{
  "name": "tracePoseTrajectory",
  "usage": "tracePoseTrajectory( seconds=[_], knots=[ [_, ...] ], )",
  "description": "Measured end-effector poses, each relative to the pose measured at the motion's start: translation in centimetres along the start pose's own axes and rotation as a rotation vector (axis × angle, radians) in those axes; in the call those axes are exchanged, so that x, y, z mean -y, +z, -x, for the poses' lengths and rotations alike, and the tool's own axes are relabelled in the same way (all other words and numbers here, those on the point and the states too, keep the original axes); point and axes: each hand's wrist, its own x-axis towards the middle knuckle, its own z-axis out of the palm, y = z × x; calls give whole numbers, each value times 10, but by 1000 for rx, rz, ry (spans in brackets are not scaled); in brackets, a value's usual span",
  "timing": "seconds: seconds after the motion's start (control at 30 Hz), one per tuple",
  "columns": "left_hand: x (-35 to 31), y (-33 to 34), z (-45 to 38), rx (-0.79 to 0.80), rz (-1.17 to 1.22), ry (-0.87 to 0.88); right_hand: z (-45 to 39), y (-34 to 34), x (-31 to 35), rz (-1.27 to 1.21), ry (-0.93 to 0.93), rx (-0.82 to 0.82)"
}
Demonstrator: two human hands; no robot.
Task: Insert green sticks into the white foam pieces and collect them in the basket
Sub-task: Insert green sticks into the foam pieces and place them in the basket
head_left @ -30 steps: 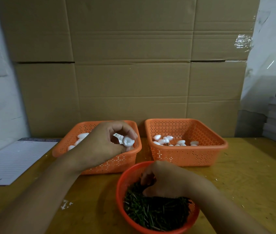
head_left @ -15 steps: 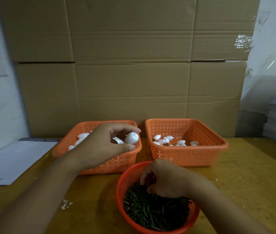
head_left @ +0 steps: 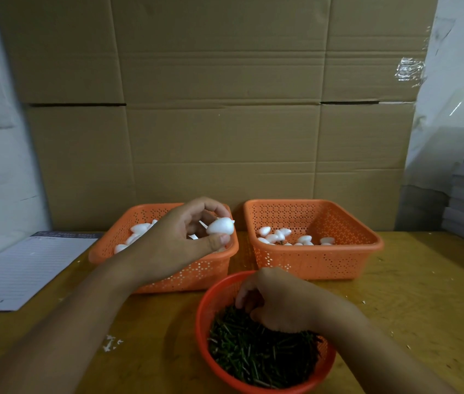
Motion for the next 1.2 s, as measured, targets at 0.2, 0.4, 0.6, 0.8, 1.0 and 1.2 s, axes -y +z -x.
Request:
tracePoseTrajectory(
  seconds=[0.2,0.4,0.6,0.8,1.0,1.2],
  knots=[
    [0,3,0,-8,-52,3,1,0,0,-1,-5,-12],
    [2,4,0,-22,14,7,2,-1,2,-10,-2,-10],
    [3,3,0,-34,-33,28,1,0,1,-26,27,-29],
    [4,3,0,-37,-53,31,1,2,1,-24,47,-13],
    [3,3,-1,-67,-35,12,1,2,0,-7,38,-35],
    [-3,4,-1,-47,57,-35,1,-10,0,-127,-21,-158]
  ],
)
